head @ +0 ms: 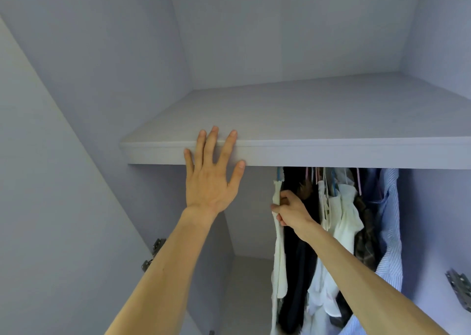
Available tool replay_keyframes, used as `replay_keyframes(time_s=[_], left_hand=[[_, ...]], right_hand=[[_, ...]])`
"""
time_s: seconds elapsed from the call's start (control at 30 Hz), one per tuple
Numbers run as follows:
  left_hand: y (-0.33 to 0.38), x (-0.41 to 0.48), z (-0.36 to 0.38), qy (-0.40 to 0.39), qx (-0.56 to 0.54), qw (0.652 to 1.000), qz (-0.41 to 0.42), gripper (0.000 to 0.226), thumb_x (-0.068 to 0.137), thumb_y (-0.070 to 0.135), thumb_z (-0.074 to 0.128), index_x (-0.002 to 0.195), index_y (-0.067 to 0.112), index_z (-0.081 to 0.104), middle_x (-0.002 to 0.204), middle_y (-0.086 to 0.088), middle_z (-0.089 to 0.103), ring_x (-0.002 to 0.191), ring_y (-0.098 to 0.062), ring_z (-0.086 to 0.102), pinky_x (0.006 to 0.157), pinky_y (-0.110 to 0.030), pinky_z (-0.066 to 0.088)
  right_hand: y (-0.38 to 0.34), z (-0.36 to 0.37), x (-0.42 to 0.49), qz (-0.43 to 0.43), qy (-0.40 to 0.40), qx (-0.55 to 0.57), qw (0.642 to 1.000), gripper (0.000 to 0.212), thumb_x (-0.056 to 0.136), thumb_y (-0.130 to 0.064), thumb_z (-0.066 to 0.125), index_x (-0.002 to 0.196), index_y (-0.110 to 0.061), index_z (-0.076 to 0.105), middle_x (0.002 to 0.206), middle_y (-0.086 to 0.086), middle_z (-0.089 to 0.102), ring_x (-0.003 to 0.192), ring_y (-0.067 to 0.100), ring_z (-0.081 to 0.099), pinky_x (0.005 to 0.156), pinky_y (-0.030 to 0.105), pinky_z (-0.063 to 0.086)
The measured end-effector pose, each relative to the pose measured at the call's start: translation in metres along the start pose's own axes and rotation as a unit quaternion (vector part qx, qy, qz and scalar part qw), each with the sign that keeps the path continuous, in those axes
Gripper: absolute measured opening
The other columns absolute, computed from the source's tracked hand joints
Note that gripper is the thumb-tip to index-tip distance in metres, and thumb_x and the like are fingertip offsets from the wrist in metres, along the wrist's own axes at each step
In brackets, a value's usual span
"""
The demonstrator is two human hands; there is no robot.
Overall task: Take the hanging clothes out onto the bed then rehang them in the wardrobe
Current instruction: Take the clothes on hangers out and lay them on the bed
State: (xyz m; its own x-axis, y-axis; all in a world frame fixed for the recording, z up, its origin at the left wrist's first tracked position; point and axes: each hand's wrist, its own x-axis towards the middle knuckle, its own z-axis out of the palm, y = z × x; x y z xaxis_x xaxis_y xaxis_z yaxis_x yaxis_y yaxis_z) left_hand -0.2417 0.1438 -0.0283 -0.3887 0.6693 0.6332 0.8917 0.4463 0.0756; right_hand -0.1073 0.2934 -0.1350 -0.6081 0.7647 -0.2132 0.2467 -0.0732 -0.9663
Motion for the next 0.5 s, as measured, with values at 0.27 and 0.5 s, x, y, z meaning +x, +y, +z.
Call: replay_keyframes(time_s=[0.27,0.5], left_hand=[[-0.003,0.0,-0.004,-0.009,-0.001,1.0,0.008,0.065,0.102,0.057,0.028,0.158,0.039,0.0,0.167,0.001,-0.005,0.153,-0.021,-0.015,0.123,-0.057,0.003],[0.011,-0.036,-0.002,0.01,-0.131,0.991,-0.036,0.061,0.102,0.036,0.047,0.157,0.034,0.02,0.166,0.002,0.004,0.154,-0.02,0.008,0.121,-0.042,0.02]], right_hand=[[-0.016,0.017,-0.039,-0.08,-0.073,0.021,0.994,0.015,0.095,-0.012,0.062,0.107,-0.017,0.055,0.101,0.01,0.059,0.056,0.01,0.054,0.053,0.022,0.047],[0.04,0.025,-0.097,-0.066,-0.147,-0.059,0.985,0.018,0.095,-0.019,0.063,0.108,-0.021,0.052,0.11,0.004,0.056,0.056,0.011,0.056,0.054,0.023,0.049]])
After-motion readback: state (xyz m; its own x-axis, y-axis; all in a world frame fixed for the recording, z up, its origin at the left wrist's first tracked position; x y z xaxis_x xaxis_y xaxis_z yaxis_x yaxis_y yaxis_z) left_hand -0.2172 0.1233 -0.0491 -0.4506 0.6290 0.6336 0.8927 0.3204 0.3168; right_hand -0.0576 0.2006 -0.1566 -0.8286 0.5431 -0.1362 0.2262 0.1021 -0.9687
